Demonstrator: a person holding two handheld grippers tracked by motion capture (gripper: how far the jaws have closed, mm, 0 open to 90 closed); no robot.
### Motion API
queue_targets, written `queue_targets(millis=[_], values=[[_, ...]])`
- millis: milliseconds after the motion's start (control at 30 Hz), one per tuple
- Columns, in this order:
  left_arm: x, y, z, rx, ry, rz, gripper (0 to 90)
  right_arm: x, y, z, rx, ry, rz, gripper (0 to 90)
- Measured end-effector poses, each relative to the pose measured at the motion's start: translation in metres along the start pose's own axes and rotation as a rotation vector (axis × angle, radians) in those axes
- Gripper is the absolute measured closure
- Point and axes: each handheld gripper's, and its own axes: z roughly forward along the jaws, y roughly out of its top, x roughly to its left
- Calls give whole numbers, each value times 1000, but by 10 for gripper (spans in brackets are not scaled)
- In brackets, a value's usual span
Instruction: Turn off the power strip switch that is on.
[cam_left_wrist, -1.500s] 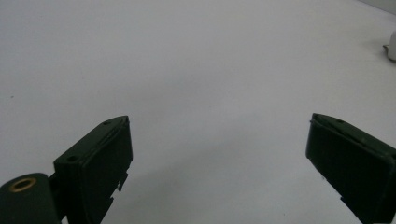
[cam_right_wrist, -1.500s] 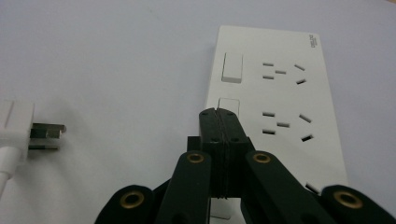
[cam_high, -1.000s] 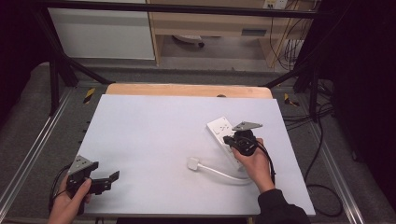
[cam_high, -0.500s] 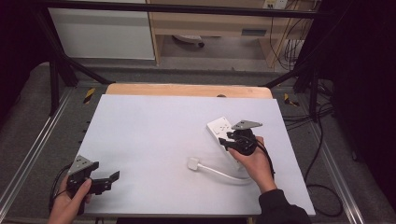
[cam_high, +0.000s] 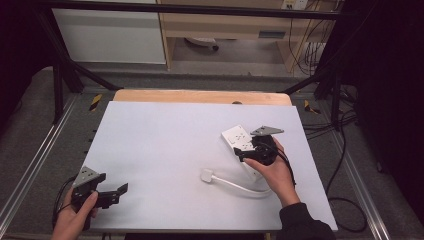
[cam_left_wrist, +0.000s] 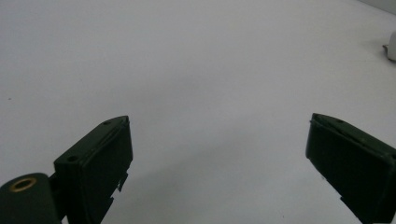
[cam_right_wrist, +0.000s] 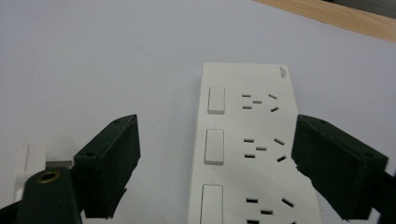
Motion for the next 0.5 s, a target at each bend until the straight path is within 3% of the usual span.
queue_targets(millis=[500], values=[[-1,0,0,3,-8,8,72,0,5,-10,-42,-14,9,80]])
